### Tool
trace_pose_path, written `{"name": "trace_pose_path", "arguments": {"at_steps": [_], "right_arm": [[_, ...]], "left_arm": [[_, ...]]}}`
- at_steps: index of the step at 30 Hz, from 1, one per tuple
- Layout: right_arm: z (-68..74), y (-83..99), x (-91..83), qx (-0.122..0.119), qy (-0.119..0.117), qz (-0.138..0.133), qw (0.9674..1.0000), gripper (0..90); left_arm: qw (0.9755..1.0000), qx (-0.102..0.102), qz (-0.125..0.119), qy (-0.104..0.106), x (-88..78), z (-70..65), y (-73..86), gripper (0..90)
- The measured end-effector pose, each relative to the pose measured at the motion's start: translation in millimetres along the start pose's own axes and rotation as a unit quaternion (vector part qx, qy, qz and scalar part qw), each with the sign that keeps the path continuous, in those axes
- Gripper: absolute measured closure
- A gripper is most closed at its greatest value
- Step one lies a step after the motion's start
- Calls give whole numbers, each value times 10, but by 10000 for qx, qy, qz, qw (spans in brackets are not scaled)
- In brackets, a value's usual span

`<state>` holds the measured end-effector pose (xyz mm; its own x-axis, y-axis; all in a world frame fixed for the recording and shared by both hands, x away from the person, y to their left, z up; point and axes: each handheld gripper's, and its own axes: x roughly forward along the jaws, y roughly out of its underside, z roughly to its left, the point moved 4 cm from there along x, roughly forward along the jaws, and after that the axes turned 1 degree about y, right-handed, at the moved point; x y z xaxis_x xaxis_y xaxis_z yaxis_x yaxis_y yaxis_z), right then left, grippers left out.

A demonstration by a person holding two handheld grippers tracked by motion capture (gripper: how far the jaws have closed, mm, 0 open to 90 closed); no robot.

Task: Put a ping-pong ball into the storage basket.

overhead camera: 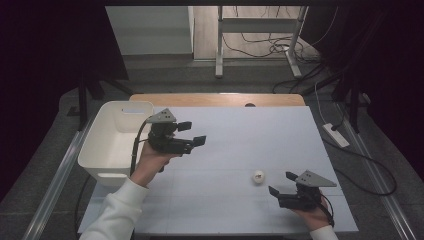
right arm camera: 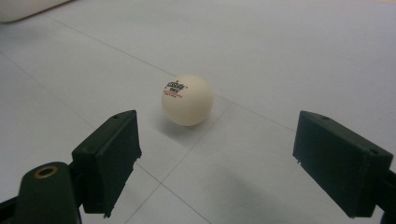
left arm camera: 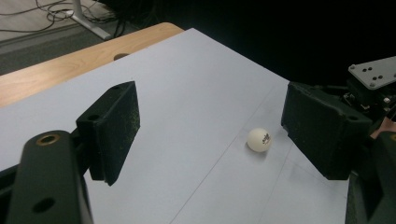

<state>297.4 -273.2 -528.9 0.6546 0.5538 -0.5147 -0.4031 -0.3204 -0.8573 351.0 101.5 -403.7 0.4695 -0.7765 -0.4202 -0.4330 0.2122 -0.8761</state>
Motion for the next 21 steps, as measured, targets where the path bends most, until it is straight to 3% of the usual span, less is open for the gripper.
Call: {"name": "trace_pose_path", "arguments": {"at_steps": [13,21], "right_arm": [[2,-7,-7,76,26,-33,10000,143],[-6,-4,10,73,-21,-39,10000,144]], "left_arm": [[9997,133,81,208,110,-120,33,207],[9989,228,218,352,321,-182,98,207]]}}
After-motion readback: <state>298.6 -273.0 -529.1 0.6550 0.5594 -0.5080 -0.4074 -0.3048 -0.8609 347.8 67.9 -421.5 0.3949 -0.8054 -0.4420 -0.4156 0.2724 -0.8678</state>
